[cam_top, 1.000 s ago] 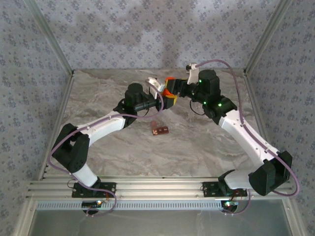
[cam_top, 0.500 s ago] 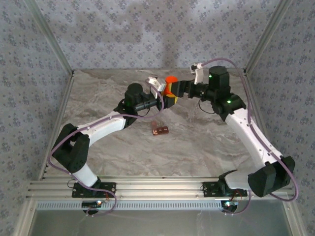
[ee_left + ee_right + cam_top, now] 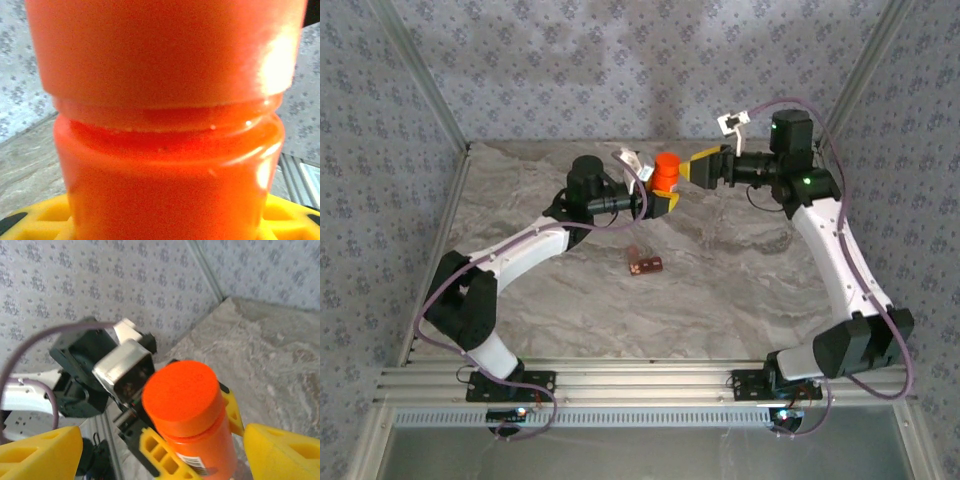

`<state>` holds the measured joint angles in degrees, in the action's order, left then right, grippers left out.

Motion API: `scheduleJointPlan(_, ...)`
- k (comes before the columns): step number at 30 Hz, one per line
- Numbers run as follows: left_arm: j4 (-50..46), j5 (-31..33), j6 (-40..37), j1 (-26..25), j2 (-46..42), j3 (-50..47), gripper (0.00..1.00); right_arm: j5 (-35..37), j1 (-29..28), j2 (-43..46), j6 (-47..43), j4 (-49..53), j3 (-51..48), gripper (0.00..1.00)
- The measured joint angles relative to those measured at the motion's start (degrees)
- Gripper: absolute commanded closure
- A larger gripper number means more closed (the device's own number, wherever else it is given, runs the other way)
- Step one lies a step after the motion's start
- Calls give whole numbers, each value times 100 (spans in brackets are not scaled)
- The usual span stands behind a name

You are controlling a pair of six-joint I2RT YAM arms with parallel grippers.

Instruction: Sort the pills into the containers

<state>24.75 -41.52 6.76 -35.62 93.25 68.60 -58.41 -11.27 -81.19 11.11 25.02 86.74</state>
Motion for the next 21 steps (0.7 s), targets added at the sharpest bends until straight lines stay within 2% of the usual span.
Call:
scheduleJointPlan(8, -433, -529, -57, 0, 66, 201, 100, -168, -142, -424, -525, 636, 372, 15)
scheduleJointPlan(21, -579, -675, -92, 0, 140, 210, 100, 96, -417, -713, -1012, 1281, 841, 22)
